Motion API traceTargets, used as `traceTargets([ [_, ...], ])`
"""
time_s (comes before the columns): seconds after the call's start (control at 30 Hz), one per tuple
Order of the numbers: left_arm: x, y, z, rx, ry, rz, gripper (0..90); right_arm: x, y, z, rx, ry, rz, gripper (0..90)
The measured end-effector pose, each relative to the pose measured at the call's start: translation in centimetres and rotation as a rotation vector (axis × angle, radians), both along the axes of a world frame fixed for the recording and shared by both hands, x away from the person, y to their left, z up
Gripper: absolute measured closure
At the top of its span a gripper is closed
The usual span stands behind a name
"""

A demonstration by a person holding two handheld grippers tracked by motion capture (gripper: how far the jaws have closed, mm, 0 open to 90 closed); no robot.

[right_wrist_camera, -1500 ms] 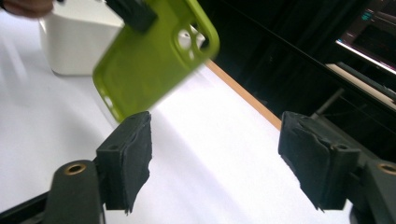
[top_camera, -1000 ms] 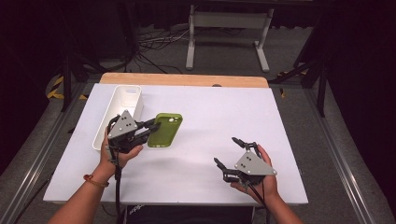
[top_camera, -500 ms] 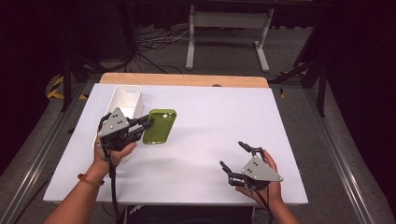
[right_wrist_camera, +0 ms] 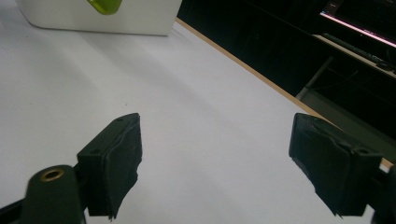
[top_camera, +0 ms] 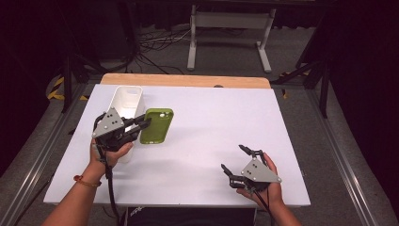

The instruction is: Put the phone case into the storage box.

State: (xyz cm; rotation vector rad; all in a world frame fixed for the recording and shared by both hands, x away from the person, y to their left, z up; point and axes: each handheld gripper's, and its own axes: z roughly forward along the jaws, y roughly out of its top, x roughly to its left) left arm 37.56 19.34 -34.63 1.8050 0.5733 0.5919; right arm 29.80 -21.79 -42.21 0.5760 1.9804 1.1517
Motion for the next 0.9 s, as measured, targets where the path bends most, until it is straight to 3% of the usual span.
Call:
traceTargets([
  [0.3,0.0,1.0,0.5,-0.022,-0.009,0.015,78.9,-0.1,0.0,0.1,-0.003,-0.007,0.002,18.3],
  [0.9,0.1,3.4,1.2,-0.056,-0.022,0.032,78.9,-0.1,-0.2,0.2,0.016,-0.042,-0.044,19.5],
])
